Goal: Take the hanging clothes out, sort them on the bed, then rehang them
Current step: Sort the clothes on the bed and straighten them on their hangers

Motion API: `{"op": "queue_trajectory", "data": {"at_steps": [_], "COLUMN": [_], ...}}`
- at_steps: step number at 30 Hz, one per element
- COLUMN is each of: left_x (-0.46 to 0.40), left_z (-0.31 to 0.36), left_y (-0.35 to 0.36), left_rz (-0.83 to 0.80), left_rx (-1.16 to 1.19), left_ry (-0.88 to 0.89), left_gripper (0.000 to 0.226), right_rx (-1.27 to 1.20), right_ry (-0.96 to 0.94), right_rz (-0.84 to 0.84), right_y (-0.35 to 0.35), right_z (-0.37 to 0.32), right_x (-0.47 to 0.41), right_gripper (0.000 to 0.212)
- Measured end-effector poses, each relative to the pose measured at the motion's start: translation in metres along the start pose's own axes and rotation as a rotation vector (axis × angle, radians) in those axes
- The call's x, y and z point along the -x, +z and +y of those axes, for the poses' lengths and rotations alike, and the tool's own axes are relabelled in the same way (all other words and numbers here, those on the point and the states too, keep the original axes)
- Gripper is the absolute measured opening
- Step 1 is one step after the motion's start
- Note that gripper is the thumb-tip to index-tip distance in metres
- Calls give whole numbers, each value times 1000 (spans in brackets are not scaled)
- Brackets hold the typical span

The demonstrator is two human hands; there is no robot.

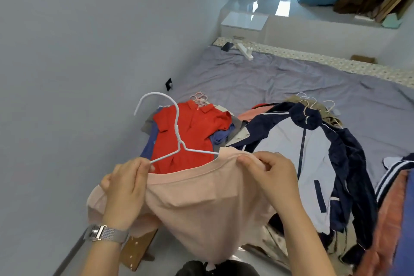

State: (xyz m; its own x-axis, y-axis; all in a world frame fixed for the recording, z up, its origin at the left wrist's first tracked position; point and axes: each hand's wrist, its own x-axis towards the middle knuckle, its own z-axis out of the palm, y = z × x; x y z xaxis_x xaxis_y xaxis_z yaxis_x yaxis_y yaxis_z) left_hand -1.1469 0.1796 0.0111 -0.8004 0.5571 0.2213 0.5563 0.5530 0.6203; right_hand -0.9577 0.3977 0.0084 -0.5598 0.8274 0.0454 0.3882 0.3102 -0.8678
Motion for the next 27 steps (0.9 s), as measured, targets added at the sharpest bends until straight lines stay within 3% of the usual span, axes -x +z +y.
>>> {"op": "queue_trajectory", "data": {"at_steps": [7,10,14,22,27], "left_x": [-6,-15,-37,-157,-273], "left_z": [15,6,-14,-78,-91], "left_y": [-31,-36,-39,-25,2], "left_rz": [56,25,40,-138,-341], "left_rx": [-80,-67,-91,-98,-117], "left_ry": [53,61,76,121,255], "left_gripper": [26,23,22,23,52], "right_rx": [-89,-127,-207,-188,-177], "right_ry": [-60,24,131,173,197], "right_rz": [-10,-74,-204,-167,-188], "right_y": [16,23,45,110,123], "right_z": [-29,-30,-38,-56,-61], "right_x": [8,1,-21,-104,-195], "right_gripper": [15,20,3,9,11]}}
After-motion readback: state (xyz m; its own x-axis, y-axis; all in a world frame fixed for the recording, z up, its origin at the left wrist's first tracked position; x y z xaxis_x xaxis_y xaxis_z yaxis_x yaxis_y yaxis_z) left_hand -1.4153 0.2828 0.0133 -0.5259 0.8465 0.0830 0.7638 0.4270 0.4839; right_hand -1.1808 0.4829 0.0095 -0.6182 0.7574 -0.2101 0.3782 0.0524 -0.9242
